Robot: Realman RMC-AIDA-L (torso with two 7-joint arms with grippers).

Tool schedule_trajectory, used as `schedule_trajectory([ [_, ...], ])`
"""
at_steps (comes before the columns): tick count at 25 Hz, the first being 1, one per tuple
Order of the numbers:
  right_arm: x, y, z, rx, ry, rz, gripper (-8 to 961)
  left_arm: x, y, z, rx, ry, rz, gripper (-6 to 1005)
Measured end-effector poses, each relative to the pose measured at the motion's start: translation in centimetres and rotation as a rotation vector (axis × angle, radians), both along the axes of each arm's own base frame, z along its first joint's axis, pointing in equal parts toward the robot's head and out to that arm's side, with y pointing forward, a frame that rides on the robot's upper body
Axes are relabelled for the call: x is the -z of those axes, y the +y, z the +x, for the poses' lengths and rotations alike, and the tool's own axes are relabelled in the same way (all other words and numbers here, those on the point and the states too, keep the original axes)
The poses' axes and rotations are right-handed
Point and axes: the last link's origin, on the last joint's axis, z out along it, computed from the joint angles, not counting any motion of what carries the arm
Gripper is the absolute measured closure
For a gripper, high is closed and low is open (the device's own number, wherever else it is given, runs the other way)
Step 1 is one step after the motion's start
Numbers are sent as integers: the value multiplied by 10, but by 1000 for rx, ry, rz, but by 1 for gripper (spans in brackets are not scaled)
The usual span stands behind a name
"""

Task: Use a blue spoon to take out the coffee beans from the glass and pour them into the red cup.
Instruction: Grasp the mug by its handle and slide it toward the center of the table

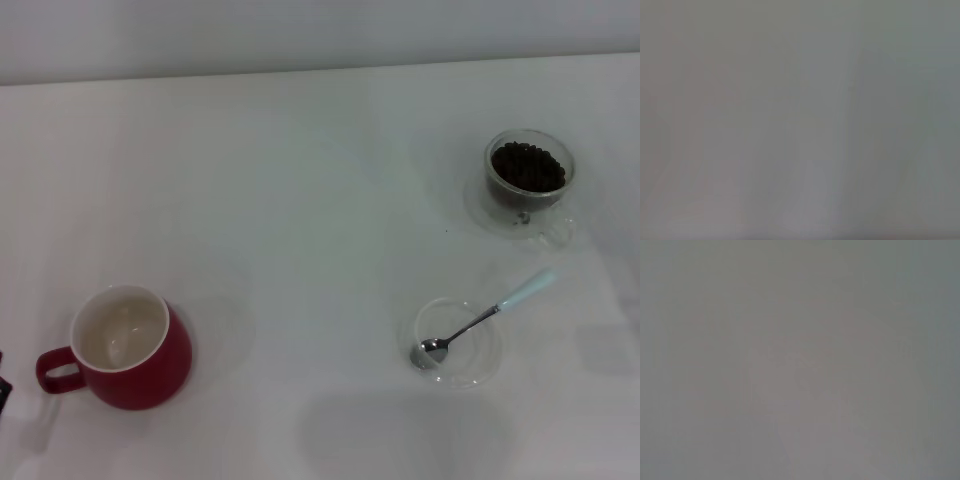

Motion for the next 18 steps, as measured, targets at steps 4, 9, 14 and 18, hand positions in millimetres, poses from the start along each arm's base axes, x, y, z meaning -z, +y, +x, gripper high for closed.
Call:
schedule_trajectory([
  [4, 2, -6, 2, 8, 8, 2, 527, 7, -3, 1, -2, -4, -39, 152],
  [9, 4, -9, 2, 11, 16, 0, 526, 14, -4, -2, -28, -5, -80, 152],
  [14, 6, -10, 2, 12, 24, -1, 526, 20, -4, -3, -45, -2, -112, 151],
  [18, 6, -8, 1, 9, 26, -1, 526, 25, -3, -4, -60, -2, -144, 151],
])
